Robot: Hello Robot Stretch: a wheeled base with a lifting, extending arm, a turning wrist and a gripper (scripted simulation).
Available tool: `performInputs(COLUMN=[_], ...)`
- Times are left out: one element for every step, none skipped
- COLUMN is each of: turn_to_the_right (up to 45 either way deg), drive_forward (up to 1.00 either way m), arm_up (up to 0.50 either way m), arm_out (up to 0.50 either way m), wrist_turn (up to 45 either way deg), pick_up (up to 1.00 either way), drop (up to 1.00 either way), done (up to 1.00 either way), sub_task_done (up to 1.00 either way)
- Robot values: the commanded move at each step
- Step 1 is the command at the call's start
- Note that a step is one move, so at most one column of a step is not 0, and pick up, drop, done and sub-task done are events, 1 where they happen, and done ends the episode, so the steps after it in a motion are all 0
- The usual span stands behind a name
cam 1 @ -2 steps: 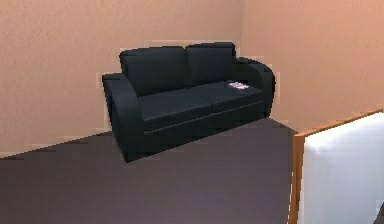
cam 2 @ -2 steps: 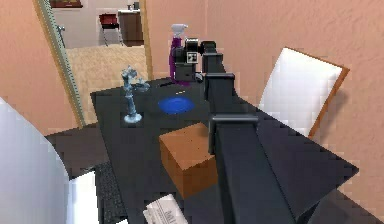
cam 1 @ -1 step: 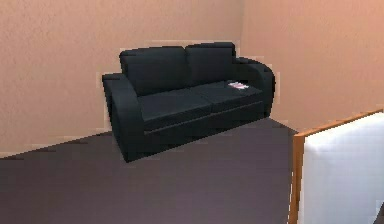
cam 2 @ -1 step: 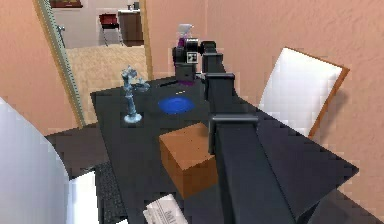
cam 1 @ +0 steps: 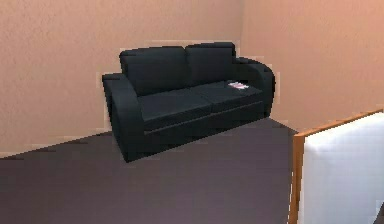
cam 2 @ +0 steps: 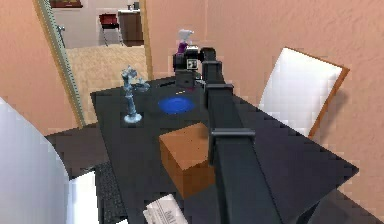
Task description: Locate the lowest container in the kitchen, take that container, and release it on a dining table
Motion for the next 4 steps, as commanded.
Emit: performInputs(turn_to_the_right=[0.0,0.0,0.0,0.0], drive_forward=[0.00,0.00,0.00,0.00], arm_up=[-0.32,0.00,0.10,0.00], arm_out=[0.00,0.00,0.00,-0.08], wrist_turn=[0.0,0.0,0.0,0.0], pick_up=[0.00,0.00,0.00,0.00], drop=[0.00,1.00,0.00,0.00], done=[0.00,0.00,0.00,0.00], sub_task_done=[0.00,0.00,0.00,0.00])
